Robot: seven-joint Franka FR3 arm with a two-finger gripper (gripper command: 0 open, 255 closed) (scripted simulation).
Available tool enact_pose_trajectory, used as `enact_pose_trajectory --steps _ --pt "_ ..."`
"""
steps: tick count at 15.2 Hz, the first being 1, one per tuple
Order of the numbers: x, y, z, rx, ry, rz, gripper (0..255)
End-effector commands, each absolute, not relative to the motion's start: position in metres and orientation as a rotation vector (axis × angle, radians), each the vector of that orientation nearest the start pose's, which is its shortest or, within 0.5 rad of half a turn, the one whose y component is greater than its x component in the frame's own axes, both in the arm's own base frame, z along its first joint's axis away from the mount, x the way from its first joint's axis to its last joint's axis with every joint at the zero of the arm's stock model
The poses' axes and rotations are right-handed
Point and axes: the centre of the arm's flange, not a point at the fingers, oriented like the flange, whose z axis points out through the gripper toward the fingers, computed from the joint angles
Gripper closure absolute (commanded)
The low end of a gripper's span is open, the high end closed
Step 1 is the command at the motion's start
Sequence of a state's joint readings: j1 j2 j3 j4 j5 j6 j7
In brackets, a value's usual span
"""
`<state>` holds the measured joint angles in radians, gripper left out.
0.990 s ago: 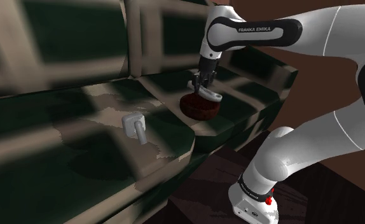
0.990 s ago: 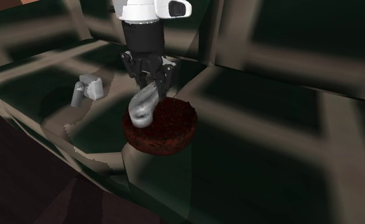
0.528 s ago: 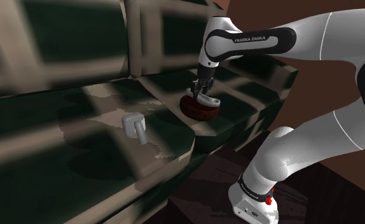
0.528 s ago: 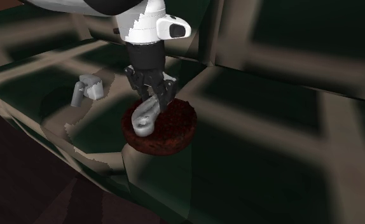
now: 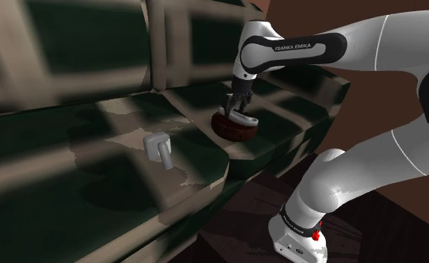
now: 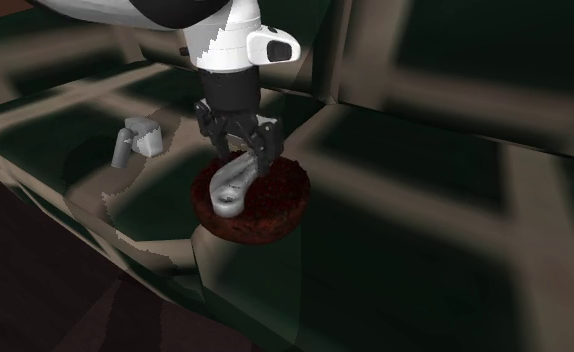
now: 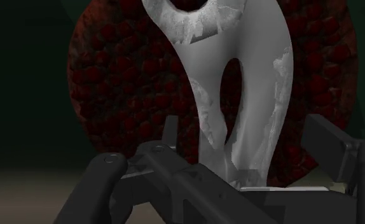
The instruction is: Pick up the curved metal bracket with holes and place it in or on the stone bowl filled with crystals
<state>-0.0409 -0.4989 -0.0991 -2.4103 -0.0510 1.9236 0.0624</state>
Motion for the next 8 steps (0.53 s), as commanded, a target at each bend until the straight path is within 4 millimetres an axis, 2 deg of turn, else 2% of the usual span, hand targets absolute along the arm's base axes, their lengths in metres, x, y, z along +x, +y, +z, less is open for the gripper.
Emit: enact_pose_trajectory --steps 1,4,8 --pt "0.396 -0.062 0.492 -3.131 0.272 -0.016 0" --pt "0.396 -0.062 0.492 -3.131 0.272 -0.016 0" --pt "0.395 -0.062 0.542 -3.131 0.272 -0.016 0"
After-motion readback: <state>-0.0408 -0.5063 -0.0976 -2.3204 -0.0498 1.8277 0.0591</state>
